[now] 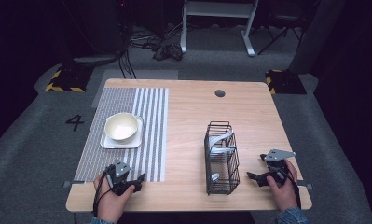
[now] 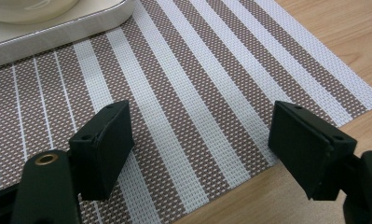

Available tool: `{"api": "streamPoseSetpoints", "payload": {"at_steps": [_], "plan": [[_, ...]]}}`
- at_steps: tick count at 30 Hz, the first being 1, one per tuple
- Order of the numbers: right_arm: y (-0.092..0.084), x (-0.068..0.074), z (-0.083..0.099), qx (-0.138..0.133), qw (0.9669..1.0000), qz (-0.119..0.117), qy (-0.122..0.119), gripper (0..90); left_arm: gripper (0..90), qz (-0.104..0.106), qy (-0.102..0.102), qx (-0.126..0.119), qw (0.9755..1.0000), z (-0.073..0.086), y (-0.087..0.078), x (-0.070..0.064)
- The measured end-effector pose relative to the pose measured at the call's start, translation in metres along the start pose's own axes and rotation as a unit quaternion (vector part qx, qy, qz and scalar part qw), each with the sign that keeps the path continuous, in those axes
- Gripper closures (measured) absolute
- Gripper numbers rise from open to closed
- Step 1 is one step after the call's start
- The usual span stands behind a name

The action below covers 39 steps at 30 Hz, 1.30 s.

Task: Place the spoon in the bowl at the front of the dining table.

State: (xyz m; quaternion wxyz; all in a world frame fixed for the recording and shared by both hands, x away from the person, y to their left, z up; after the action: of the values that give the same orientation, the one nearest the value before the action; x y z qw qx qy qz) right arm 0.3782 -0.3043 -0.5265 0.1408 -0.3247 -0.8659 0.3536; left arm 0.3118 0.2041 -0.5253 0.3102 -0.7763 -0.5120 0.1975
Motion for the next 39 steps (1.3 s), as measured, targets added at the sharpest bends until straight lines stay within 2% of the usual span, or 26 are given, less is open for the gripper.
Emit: {"api": "streamPoseSetpoints", "payload": {"at_steps": [15, 17, 25, 28, 31, 38, 39], "plan": [[0.0, 0.0, 0.0, 0.0, 1.0, -0.001, 0.0, 0.5, 21.7, 0.001, -0.002, 0.0, 1.0, 0.0, 0.0, 0.0], [0.0, 0.0, 0.0, 0.0, 1.0, -0.001, 0.0, 0.5, 20.2, 0.005, -0.001, 0.001, 1.0, 0.0, 0.0, 0.0], [0.0, 0.0, 0.0, 0.0, 1.0, -0.001, 0.0, 0.5, 17.6, 0.001, -0.002, 0.002, 1.0, -0.001, 0.001, -0.002], [0.0, 0.0, 0.0, 0.0, 1.0, -0.001, 0.0, 0.5, 24.2, 0.0, 0.003, -0.001, 1.0, 0.0, -0.001, -0.001], [0.0, 0.0, 0.0, 0.0, 1.0, -0.001, 0.0, 0.5, 24.1, -0.007, 0.011, -0.002, 0.9999, -0.003, -0.005, 0.0], [0.0, 0.0, 0.0, 0.0, 1.0, -0.001, 0.0, 0.5, 23.7, 0.003, 0.018, -0.006, 0.9998, -0.013, -0.018, -0.006], [0.0, 0.0, 0.0, 0.0, 1.0, -0.001, 0.0, 0.5, 23.9, 0.011, 0.014, -0.013, 0.9998, -0.017, -0.022, -0.008]]}}
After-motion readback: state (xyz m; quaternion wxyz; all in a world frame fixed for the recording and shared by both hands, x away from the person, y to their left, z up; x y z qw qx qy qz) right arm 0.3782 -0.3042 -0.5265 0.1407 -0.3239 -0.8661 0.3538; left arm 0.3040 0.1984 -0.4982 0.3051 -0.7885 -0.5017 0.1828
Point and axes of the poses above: each handheld gripper's, and its own axes: y roughly forward along the jaws, z roughly out of its underside, x roughly to its left, the point moved 3 cm from there along y, roughly forward along the jaws, and after that the axes turned 2 degrees about -z, right-handed, at the moved point
